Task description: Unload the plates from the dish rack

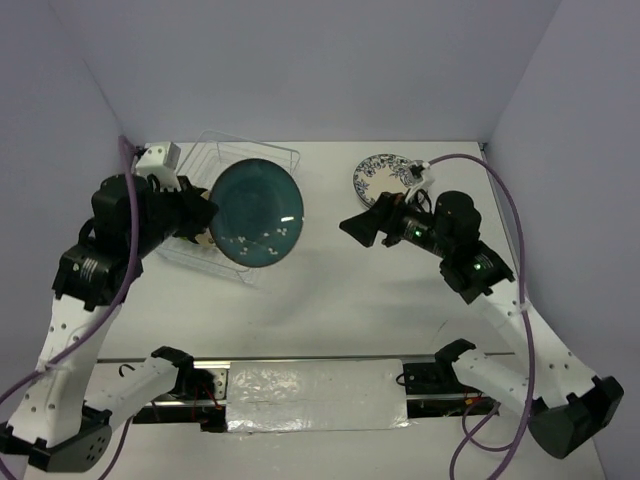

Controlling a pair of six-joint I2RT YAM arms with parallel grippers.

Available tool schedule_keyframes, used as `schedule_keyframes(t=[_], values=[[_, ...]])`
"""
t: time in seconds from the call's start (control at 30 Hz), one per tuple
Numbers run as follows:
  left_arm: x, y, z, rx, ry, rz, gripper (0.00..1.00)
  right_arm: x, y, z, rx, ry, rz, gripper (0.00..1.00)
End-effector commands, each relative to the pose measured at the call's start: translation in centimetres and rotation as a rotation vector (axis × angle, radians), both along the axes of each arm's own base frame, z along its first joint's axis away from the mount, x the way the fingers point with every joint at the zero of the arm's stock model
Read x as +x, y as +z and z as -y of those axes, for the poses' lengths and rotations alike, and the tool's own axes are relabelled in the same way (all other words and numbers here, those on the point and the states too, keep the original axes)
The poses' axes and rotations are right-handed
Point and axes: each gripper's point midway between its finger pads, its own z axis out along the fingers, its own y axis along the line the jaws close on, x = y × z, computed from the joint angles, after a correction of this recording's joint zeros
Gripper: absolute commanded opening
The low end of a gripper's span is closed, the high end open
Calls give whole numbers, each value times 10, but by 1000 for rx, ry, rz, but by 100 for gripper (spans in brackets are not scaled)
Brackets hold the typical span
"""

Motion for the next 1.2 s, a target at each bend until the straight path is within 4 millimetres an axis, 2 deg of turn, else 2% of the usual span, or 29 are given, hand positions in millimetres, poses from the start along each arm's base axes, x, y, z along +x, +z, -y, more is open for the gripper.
schedule_keyframes(t=[0.0,0.03,0.07,0.1,0.17,0.2,0.27,0.3,0.37,0.4,0.43,0.47,0.5,0.57,0.63,0.67,0.7,0.73,0.77,0.8,0.83,0.87,0.93,1.0,1.03,1.07,1.1,1.13,1.17], values=[[-15,77,56,-365,-243,252,0,11,18,-14,17,47,57,99],[-17,88,61,-423,-270,285,0,14,13,-15,6,51,38,98],[-25,89,69,-450,-328,287,0,19,5,-19,-9,57,15,97],[-26,83,73,-484,-344,269,0,20,2,-20,-13,61,5,97],[-33,89,81,-521,-406,289,0,21,-4,-20,-21,63,2,96],[-32,83,83,-529,-413,278,0,20,-5,-21,-21,71,3,95],[-36,85,85,-556,-440,296,0,15,-9,-22,-3,97,-4,90],[-37,86,85,-563,-444,303,0,13,-6,-24,16,120,9,76],[-36,84,85,-569,-440,314,0,3,-5,-30,57,205,1,64],[-35,82,85,-568,-436,311,0,-1,-3,-33,82,238,8,53],[-32,80,85,-565,-433,303,0,-11,-4,-36,117,301,-24,46],[-29,76,86,-561,-429,296,0,-14,5,-38,147,334,16,36],[-28,77,87,-560,-432,307,0,-17,5,-40,162,357,6,19],[-20,72,89,-560,-428,300,0,-21,8,-40,181,387,2,19],[-16,69,90,-556,-426,296,1,-19,9,-39,188,384,-6,0],[-9,62,90,-545,-406,260,21,-13,6,-35,187,347,-25,0],[-5,55,88,-511,-382,236,37,-1,6,-24,191,287,-32,0],[9,47,80,-482,-299,213,78,9,2,-15,204,226,-72,0],[13,53,72,-434,-264,229,98,19,-5,-4,211,154,-120,0],[15,33,65,-387,-211,152,100,44,-9,23,233,15,-142,0],[24,28,50,-338,-118,146,100,53,-18,37,273,-58,-206,0],[22,21,40,-271,-75,109,100,72,-28,66,311,-199,-251,0],[23,21,15,-195,39,124,100,89,-35,92,327,-321,-258,0],[20,13,-4,-109,106,127,99,115,-46,138,351,-511,-267,0],[15,12,-12,-80,125,139,99,124,-48,150,361,-556,-263,0],[14,8,-21,-30,150,146,100,137,-61,161,366,-597,-291,0],[14,3,-24,-6,156,150,100,148,-61,176,383,-633,-293,0],[12,-11,-28,25,163,134,99,159,-59,182,394,-636,-273,0],[13,-20,-34,62,181,126,100,174,-81,187,392,-646,-329,0]])
